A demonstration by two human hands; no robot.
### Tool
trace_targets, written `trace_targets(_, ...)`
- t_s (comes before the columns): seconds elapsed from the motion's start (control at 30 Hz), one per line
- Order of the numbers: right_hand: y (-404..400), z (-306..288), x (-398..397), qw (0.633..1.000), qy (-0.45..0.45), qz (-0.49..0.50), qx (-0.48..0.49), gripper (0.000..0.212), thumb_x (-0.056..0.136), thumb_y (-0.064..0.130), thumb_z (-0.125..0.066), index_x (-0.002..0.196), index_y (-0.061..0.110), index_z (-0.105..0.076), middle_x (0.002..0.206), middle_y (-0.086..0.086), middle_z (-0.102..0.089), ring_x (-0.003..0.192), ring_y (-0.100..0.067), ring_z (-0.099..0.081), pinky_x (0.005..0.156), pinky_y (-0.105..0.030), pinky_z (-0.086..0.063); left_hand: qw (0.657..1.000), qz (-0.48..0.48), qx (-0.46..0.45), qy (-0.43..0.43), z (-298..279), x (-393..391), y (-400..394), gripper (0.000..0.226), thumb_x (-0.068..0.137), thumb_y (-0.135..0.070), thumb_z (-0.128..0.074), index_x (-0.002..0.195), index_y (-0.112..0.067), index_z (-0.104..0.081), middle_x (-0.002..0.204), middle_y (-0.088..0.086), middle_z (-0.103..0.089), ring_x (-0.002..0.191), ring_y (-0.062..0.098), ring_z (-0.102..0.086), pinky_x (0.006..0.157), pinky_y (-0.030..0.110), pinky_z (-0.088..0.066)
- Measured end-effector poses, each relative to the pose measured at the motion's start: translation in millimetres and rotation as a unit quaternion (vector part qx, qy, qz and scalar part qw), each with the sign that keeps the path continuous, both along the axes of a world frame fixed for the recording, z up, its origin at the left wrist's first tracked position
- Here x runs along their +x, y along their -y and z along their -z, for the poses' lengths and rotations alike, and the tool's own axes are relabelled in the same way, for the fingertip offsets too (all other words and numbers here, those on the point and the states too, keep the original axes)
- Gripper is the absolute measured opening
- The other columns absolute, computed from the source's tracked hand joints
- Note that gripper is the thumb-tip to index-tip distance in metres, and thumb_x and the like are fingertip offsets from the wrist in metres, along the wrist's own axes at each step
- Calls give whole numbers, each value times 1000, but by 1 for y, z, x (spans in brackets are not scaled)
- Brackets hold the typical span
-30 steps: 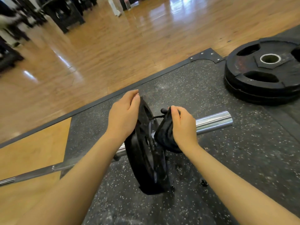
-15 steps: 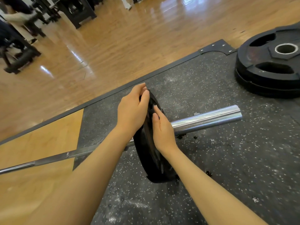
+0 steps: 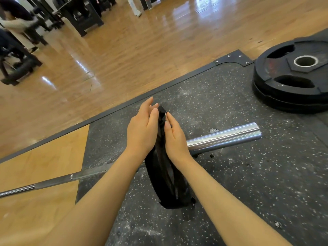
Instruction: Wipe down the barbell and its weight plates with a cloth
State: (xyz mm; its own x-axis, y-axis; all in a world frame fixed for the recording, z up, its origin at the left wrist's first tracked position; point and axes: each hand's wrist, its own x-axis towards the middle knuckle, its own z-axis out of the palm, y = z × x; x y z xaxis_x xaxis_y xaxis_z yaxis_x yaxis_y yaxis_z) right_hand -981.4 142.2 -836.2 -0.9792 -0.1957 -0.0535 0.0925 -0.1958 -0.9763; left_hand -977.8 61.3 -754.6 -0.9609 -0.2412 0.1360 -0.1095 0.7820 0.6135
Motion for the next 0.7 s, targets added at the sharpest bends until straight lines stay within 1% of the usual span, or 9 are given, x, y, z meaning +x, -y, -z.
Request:
trace_targets(0.07,3,-1,-1,1000,-7,-3,0,47,106,25,-32,152,18,-29,153,7,-35,135,4,-32,112,-17,-27,1000,0,-1,-2,-1,0,0,42,103,-33,-37,145,-30,-39,134,-16,-57,119,-7,-42,83,6,-29)
trace_targets(0.13,3,5,12,1000,-21,-11,-3,47,106,27,-32,152,21,-26,151,16,-33,132,14,-29,107,-6,-24,1000,0,-2,-4,-2,-1,0,42,103,-32,-38,145,-29,-39,133,-16,-58,120,-3,-47,88,15,-33)
trace_targets(0.2,1,14,27,999,-35,-12,-7,48,105,29,-31,153,24,-25,148,23,-30,132,19,-26,106,-3,-23,1000,3,-8,-4,-2,-1,-1,43,103,-33,-38,145,-29,-38,133,-16,-58,121,0,-49,92,21,-34)
trace_targets(0.27,-1,21,35,999,-48,-8,-1,48,105,28,-32,153,23,-25,148,23,-29,135,17,-25,107,-5,-22,1000,7,-14,-7,0,1,-2,43,103,-34,-38,146,-29,-37,133,-17,-58,118,-5,-48,91,17,-34)
trace_targets(0.4,-6,26,44,999,-41,-14,13,47,106,24,-33,152,23,-25,152,18,-30,138,10,-26,110,-9,-22,1000,5,-26,-6,0,-1,0,45,102,-36,-38,147,-28,-36,133,-16,-58,109,-18,-40,80,2,-26)
trace_targets(0.47,-13,33,55,999,-31,-26,8,47,106,23,-33,152,28,-24,150,27,-27,137,13,-24,109,-7,-21,999,3,-33,2,-2,-5,0,47,102,-38,-38,148,-28,-34,134,-15,-58,99,-25,-38,73,-2,-25)
trace_targets(0.53,-21,42,71,999,-23,-31,-7,47,106,22,-33,151,32,-23,146,37,-25,136,16,-23,106,-3,-20,999,3,-37,7,-3,-10,-1,48,102,-40,-38,148,-27,-33,134,-14,-58,90,-27,-40,71,-1,-26)
trace_targets(0.63,-31,55,96,999,12,-32,-27,41,105,27,-31,140,48,-26,136,50,-31,132,19,-26,101,1,-23,999,2,-34,8,-4,-16,1,50,102,-41,-39,149,-25,-33,115,-22,-61,75,-33,-41,68,-1,-26)
trace_targets(0.7,-36,61,110,998,40,-27,-29,36,102,37,-30,133,54,-28,130,54,-32,130,21,-28,99,2,-24,1000,-4,-30,8,-4,-17,2,51,101,-41,-40,149,-25,-34,101,-31,-56,74,-32,-41,69,5,-29)
